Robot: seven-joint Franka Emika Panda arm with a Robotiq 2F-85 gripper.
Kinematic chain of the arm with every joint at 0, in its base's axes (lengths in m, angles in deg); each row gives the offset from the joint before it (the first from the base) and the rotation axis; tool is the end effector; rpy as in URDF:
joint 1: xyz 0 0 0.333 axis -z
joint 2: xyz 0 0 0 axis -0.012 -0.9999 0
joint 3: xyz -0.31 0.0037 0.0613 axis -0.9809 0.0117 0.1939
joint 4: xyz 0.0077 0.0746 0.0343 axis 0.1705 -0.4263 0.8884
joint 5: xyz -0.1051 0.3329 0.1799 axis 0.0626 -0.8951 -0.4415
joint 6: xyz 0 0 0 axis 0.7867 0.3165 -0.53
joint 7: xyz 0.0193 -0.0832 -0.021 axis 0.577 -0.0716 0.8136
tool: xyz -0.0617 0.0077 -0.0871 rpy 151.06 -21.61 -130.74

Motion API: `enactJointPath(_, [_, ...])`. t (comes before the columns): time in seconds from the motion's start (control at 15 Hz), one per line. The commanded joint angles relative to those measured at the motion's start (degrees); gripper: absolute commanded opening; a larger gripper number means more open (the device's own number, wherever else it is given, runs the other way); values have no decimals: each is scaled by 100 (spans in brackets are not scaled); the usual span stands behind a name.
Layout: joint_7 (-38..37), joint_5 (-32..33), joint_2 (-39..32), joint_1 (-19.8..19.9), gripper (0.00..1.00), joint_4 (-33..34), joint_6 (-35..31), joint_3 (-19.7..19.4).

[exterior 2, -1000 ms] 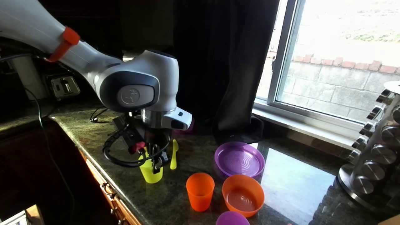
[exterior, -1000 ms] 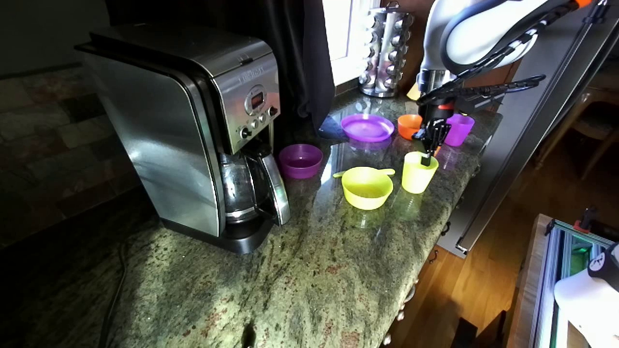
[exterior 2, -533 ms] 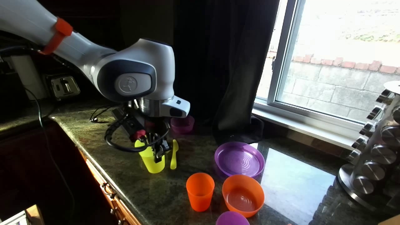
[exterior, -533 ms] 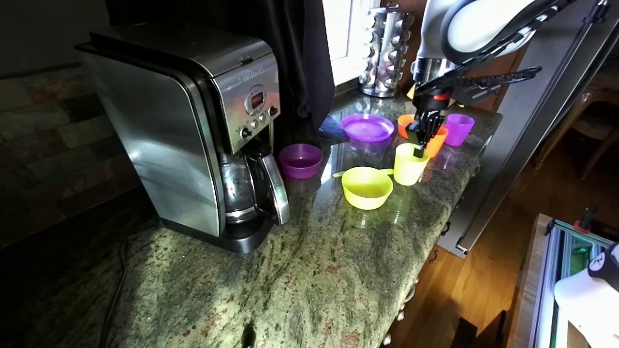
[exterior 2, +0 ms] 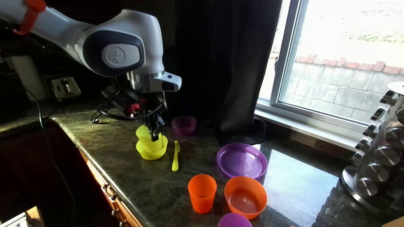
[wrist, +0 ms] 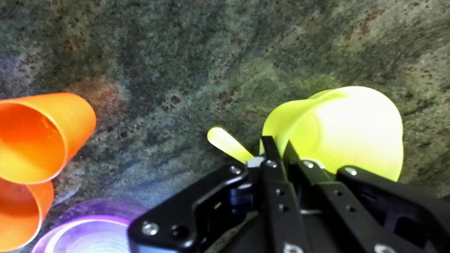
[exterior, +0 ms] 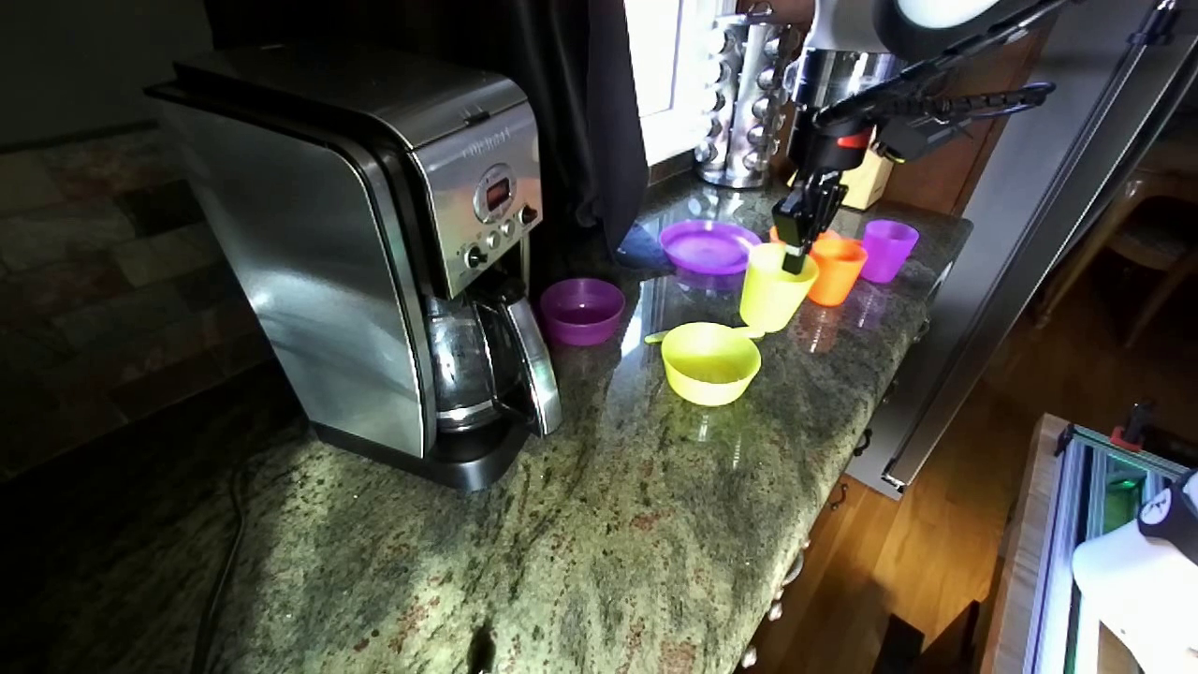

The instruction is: Put the yellow cup and spoon inside the bowl

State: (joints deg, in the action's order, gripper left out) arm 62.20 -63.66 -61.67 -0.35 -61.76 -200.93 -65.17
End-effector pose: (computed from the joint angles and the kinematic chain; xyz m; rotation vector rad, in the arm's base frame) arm 0.4346 -0.0035 0.3967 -3.1136 0.0821 -0.0103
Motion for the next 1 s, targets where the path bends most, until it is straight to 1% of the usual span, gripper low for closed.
enactJointPath(0.0, [36,-164,-102,-197,1,316,155,127])
enactJointPath(0.33, [19,-179,-600,-337,1,614,210,260])
enactJointPath(0.53, [-62,-55,-903,-333,1,696,191,328])
enactJointPath(0.93, [53,-96,-1439,-376,1,844,69,357])
